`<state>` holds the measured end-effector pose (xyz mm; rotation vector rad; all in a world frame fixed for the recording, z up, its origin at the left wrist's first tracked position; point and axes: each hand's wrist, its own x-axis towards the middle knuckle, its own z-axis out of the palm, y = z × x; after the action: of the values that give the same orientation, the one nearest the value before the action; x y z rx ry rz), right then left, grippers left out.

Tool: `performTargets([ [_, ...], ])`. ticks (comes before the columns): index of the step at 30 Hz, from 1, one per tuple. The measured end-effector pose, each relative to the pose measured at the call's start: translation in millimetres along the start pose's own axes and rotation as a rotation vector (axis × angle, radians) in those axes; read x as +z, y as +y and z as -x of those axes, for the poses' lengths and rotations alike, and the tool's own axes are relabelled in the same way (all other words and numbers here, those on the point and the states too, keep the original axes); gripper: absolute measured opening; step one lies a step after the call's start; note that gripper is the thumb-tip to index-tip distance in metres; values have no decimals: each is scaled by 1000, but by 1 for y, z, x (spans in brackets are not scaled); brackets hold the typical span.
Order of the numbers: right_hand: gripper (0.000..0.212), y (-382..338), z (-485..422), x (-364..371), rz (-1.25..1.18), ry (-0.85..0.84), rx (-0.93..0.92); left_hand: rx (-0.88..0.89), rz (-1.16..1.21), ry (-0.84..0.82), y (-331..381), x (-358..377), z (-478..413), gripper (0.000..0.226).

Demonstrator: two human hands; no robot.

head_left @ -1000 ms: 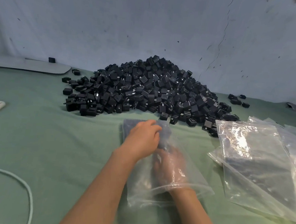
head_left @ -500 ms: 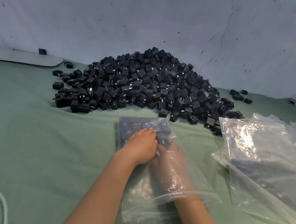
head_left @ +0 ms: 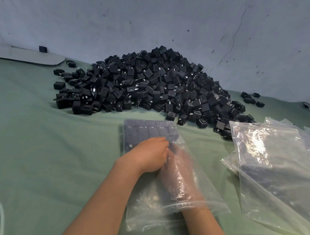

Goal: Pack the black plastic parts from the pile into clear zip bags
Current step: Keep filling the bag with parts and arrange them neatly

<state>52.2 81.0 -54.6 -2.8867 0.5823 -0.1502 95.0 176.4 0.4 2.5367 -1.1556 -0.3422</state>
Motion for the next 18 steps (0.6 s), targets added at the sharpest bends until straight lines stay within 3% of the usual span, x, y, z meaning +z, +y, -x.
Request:
performTargets([
  [2,34,2,14,-9,45,141,-56,2,2,-32,1,0,2,43],
  [6,28,-1,8,-13,98,279,17,-5,3,-52,2,-2,3,43],
  [7,29,-2,3,-17,19,278,78,-3,6,-54,3,-2,3,44],
  [8,35,-3,-2,-17,-27,149,103,0,10,-56,3,-2,3,44],
  [10,46,-1,3,-13,17,-100,27,13,18,-64,3,-2,3,46],
  [11,48,2,2,-11,49,-119,8,20,20,-68,3,-2,3,47],
  [12,48,2,5,-13,81,-127,11,25,23,-72,4,-2,3,48],
  [16,43,3,17,-8,54,97,56,31,63,-68,4,-1,2,47],
  [18,40,0,17,-12,93,61,58,40,90,-66,5,-2,2,46],
])
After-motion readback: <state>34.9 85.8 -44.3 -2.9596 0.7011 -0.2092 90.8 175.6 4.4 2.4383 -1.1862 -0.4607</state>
